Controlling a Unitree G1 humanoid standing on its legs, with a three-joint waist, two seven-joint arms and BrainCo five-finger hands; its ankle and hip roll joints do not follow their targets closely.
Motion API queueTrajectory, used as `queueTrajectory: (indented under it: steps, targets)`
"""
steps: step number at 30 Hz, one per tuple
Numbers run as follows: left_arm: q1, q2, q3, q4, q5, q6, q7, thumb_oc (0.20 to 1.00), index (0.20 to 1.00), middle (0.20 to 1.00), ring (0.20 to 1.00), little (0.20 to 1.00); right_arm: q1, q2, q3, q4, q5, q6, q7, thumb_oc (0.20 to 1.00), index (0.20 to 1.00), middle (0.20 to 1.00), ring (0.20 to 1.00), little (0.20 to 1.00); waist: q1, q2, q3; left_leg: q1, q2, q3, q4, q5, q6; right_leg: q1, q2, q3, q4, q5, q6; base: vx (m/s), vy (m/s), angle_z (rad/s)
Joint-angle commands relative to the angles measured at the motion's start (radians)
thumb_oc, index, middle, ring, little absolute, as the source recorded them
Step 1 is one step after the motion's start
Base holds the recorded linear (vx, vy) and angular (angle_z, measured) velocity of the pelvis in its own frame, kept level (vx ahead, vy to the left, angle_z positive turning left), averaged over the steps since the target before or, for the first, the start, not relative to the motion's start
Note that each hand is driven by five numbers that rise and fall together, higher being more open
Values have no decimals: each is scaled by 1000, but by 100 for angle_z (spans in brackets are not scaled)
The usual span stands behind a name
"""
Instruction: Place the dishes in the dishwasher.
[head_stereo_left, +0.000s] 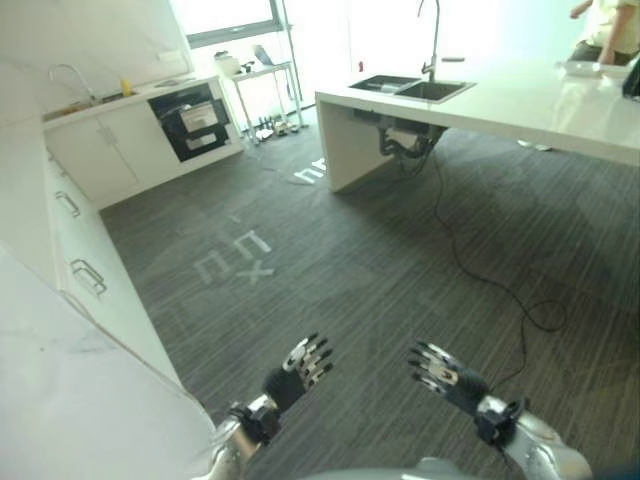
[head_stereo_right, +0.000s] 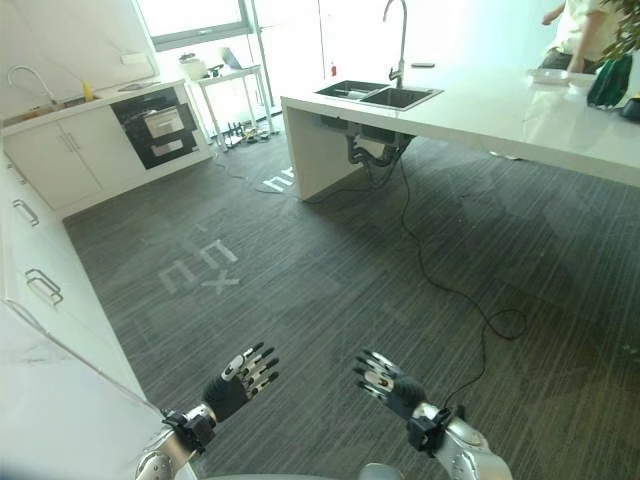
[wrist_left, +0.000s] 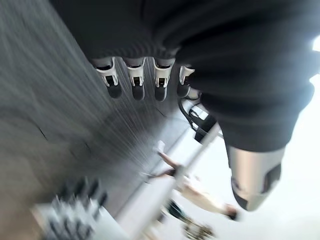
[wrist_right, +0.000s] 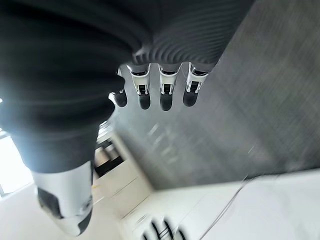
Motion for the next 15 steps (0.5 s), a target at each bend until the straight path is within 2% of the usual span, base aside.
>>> queueTrajectory:
  steps: [1,4,6,10,12,15]
  targets:
    - [-84,17,-36,135,145,-29,53,1000,1000,1000,1000,1000,-134,16,58,97,-91,-96,-79,1000,1000,1000,1000,1000,4,-41,77,-40,0,-66,101,36,-54,253,15,-50,-323,90,49,-4,-7,10]
    - [-92,-10,-13,246,178,2,53,1000,1000,1000,1000,1000,-152,25,64,173,-65,-102,-90,1000,1000,1000,1000,1000,11,-33,75,-26,-8,-67,57,22,-51,250,4,-63,-325,90,59,-8,-8,16]
    - [-107,-38,-24,386,283,-32,88,1000,1000,1000,1000,1000,-164,49,70,241,-68,-118,-118,1000,1000,1000,1000,1000,12,-33,72,-14,-16,-65,21,13,-52,239,-3,-75,-325,93,66,-58,-26,12]
    - [-109,-55,-40,466,363,-50,118,1000,1000,1000,1000,1000,-176,64,71,295,-52,-106,-134,1000,1000,1000,1000,1000,10,-28,70,-4,-22,-61,-6,12,-52,238,-5,-81,-334,93,71,-50,-4,19]
    - [-110,-59,-47,489,378,-59,127,1000,1000,1000,1000,1000,-181,71,69,335,-51,-115,-134,1000,1000,1000,1000,1000,9,-24,71,-2,-25,-60,-13,12,-50,239,-6,-81,-337,94,72,-41,35,4]
    - [-104,-64,-28,497,327,-71,178,1000,1000,1000,1000,1000,-180,89,47,400,-29,-128,-148,1000,1000,1000,1000,1000,11,-16,67,3,-43,-67,-24,5,-41,242,-3,-69,-346,95,75,-51,68,-1]
